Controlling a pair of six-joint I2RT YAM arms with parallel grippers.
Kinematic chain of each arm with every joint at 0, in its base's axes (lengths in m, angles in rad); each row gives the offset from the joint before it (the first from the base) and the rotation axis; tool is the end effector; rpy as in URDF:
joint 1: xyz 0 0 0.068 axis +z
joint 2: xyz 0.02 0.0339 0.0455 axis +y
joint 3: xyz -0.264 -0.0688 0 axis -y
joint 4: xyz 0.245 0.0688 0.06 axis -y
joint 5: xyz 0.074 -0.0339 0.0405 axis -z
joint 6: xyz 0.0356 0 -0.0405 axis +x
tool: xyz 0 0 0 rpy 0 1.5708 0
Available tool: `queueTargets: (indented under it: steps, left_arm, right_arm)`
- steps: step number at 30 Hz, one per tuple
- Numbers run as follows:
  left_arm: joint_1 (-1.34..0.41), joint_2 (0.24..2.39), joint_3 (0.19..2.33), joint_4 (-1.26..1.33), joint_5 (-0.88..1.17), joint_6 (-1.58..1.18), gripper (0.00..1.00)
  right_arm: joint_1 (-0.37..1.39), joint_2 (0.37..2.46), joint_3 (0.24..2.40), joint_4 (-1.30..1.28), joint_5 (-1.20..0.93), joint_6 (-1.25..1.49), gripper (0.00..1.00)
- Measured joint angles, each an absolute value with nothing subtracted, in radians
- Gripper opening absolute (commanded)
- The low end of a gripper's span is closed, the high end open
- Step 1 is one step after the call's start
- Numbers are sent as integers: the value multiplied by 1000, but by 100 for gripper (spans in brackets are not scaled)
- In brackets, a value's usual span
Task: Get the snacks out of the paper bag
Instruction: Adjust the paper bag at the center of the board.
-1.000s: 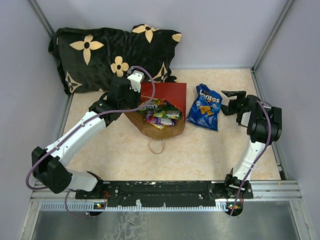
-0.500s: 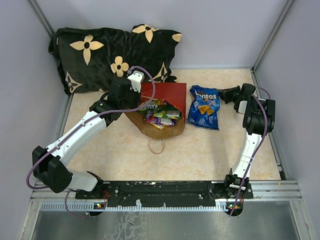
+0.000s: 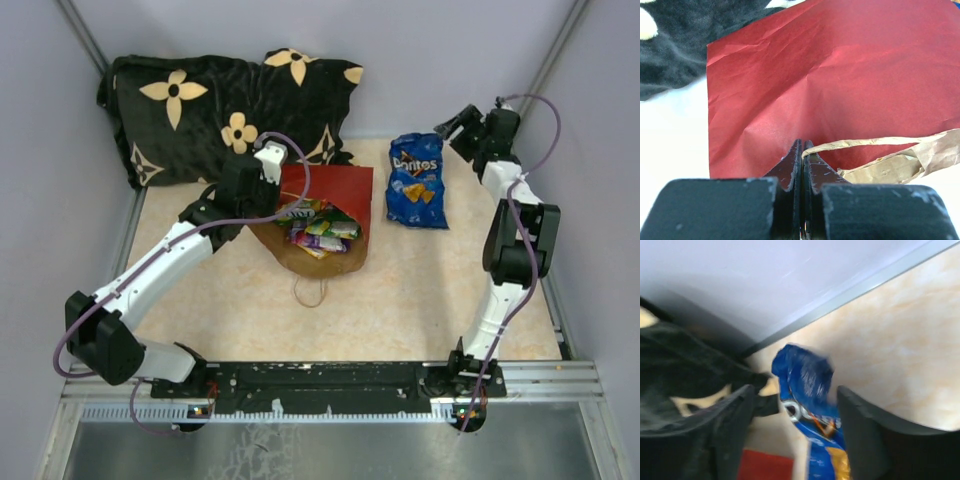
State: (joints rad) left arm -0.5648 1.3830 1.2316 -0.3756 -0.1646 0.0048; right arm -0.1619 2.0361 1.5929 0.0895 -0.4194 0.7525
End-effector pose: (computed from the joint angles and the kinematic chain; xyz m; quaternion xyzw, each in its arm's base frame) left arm 0.2703 -0.1644 0.3403 0.2034 0.8407 -0.0688 0.4972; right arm 0.4814 -0.0639 0.2617 0.2475 0.7726 0.3261 0.4852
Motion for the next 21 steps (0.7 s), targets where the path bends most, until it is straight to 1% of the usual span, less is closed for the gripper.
queueTargets:
  steps: [1,3,5,6,7,8,9,10,11,14,16,19,21]
  left_arm:
    - [-565,1383,1232,-376,-165,5,0]
    - [-565,1384,1232,-376,-166,5,0]
    - [-565,1386,1232,-375,-166,5,0]
    - [-565,1389,1232,-375,-166,5,0]
    - [-565,1391,1232,-375,-166,4,0]
    - [-565,1394,1232,-375,-166,4,0]
    - [-565,1398,1232,-375,-166,4,0]
    - [-565,1401,1232,-375,-166,4,0]
    - [-564,1405,1232,-375,-166,4,0]
    - [-564,1412,1232,-375,-166,4,0]
    - [-564,1415,1232,-375,-165,4,0]
    - [-564,1415,1232,-375,-165,4,0]
    - [-564,1415,1232,-375,-165,4,0]
  right_arm:
    - [-161,2023,1594,71,-374,705,88]
    - [-151,2005,1592,19,-268,621,93]
    - [-140,1993,1575,-31,-146,558,93]
    - [-125,1980,1553,-57,-49,524,89]
    - [-106,1967,1529,-75,27,497,83]
    - [-81,1951,1498,-83,100,467,76]
    - [-41,1931,1457,-84,184,429,67]
    - [-6,1917,1433,-84,226,397,60]
    - [29,1909,1419,-83,255,371,56]
    - [125,1921,1445,-93,254,321,56]
    - [154,1986,1564,-156,224,308,56]
    - [149,2165,1810,-220,192,305,57]
    - [137,2251,1877,-258,186,307,59]
